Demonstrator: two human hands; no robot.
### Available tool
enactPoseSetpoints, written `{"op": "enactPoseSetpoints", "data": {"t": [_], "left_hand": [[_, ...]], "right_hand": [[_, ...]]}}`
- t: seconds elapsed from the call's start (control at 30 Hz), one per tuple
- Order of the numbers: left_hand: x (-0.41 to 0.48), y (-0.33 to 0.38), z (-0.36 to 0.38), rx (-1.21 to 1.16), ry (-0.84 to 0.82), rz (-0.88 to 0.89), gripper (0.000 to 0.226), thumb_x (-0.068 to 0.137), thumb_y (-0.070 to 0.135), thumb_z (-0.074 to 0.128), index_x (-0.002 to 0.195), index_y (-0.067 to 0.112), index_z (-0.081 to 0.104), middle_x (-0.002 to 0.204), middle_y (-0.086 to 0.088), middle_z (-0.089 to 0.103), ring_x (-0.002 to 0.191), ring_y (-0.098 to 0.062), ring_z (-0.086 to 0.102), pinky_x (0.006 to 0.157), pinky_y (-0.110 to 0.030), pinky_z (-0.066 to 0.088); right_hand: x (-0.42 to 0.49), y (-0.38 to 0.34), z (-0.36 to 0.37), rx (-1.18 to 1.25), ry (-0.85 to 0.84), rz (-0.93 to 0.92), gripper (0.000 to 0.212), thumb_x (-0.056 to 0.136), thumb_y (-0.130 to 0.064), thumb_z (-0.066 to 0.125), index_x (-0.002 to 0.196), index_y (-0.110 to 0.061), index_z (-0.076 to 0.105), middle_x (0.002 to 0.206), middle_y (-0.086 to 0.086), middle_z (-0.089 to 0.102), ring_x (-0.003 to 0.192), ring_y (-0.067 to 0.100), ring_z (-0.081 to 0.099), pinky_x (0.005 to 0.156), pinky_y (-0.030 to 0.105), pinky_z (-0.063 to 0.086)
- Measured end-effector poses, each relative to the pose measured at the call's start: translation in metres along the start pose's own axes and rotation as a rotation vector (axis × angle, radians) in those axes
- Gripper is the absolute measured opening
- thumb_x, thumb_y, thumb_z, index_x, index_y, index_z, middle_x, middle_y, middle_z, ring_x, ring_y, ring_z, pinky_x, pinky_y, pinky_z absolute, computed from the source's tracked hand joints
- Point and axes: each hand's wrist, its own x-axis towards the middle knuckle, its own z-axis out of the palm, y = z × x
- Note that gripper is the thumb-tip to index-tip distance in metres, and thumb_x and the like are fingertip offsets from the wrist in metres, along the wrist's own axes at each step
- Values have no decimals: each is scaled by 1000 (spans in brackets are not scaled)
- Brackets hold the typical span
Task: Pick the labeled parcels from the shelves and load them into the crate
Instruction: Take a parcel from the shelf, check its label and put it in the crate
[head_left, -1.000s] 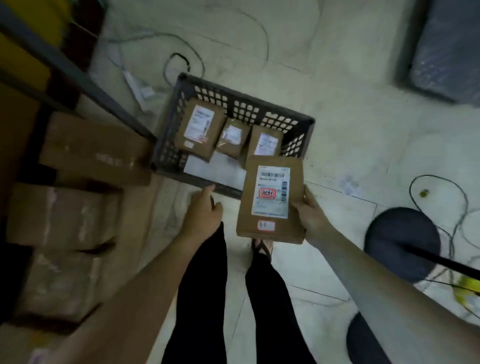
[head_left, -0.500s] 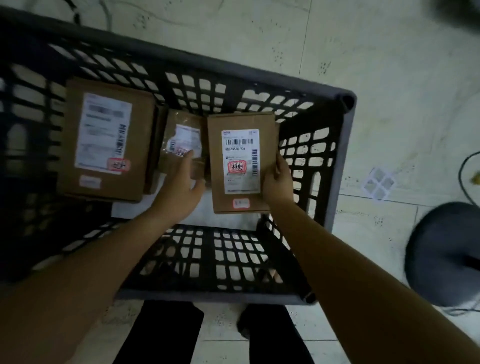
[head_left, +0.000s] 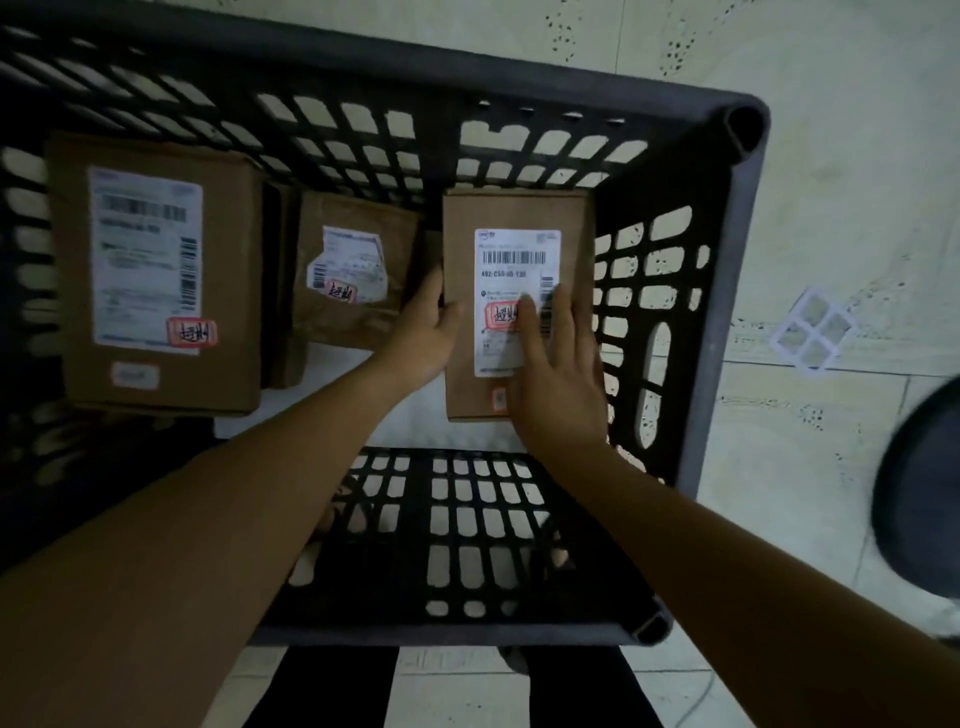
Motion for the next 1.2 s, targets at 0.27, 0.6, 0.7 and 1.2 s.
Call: {"op": "enactPoseSetpoints", "data": {"t": [0.27, 0.6, 0.7, 1.2], "left_hand": [[-54, 42, -26, 487, 260, 3, 55, 98, 29, 36, 146, 16, 14, 140, -21, 37, 119, -34, 46, 94, -44, 43], [-413, 192, -84, 687, 542, 265, 37, 94, 21, 40, 115, -6, 54, 120, -28, 53, 111, -40, 49, 96, -47, 39], [-531, 242, -86, 708, 758, 294, 37, 95, 23, 41, 122, 1, 53, 128, -20, 51, 116, -38, 45, 97, -48, 39], [-931, 181, -45, 286, 1696, -43, 34, 85, 17, 60, 118, 15, 57, 118, -9, 57, 106, -28, 56, 87, -40, 47]], "right_hand": [[-39, -28, -63, -127, -58, -91, 83, 91, -31, 51, 146, -27, -10, 157, 8, -11, 143, 29, -7, 109, 42, -4], [-264, -116, -303, -167, -200, -641, 51, 91, -18, 47, 140, -8, 34, 143, 15, 36, 128, 32, 37, 101, 37, 31], [-337, -151, -372, -189, -149, -891, 43, 89, -17, 48, 130, -6, 47, 129, 17, 49, 116, 32, 49, 86, 34, 39], [-657, -389, -400, -115, -185, -1753, 36, 88, -19, 55, 124, -13, 54, 104, 6, 64, 90, 23, 60, 82, 31, 43]]}}
